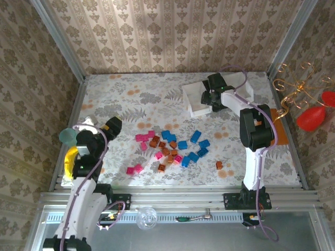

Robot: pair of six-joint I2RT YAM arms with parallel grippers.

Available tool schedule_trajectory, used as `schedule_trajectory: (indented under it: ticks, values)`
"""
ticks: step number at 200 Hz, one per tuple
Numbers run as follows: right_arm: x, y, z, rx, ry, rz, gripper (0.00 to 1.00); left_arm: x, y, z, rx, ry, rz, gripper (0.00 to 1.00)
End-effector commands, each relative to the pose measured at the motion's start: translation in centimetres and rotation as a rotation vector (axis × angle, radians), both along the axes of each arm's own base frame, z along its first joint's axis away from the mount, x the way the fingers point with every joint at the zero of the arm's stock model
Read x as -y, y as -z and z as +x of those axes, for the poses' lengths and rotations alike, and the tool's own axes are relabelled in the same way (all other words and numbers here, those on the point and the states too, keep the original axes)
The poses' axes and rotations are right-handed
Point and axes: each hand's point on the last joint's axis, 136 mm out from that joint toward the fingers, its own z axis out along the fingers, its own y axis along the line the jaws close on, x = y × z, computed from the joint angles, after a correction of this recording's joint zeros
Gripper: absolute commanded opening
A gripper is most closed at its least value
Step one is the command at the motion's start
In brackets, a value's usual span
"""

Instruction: Sort the legos into containers by color

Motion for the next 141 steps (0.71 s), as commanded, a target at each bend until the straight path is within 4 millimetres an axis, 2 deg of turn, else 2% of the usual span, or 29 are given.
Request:
schedule_trajectory:
  ticks: [1, 41, 84, 141]
  values:
    - [-2.9, -0.1, -0.4, -0.014, -0.065, 0.01, 0.43, 0.6, 2.2, -1.6, -0.056, 0.029, 0.056, 0.81]
    - [-7.6, -0.6, -0.9, -0.001, -0.117, 0.017, 0.24, 1.4, 2.8, -2.8, -0.081, 0.071, 0.065, 0.8]
    - [-12.9, -0.8, -2.1, 0.007, -0.089, 0.018, 0.0, 1.8, 3.6, -3.4, -0.1, 0.084, 0.054, 0.79]
    - [-18.9, -0.8, -4.1, -0.014, -0.008, 0.036, 0.0, 1.8, 4.1, -4.6, -0.099, 0.094, 0.047, 0.8]
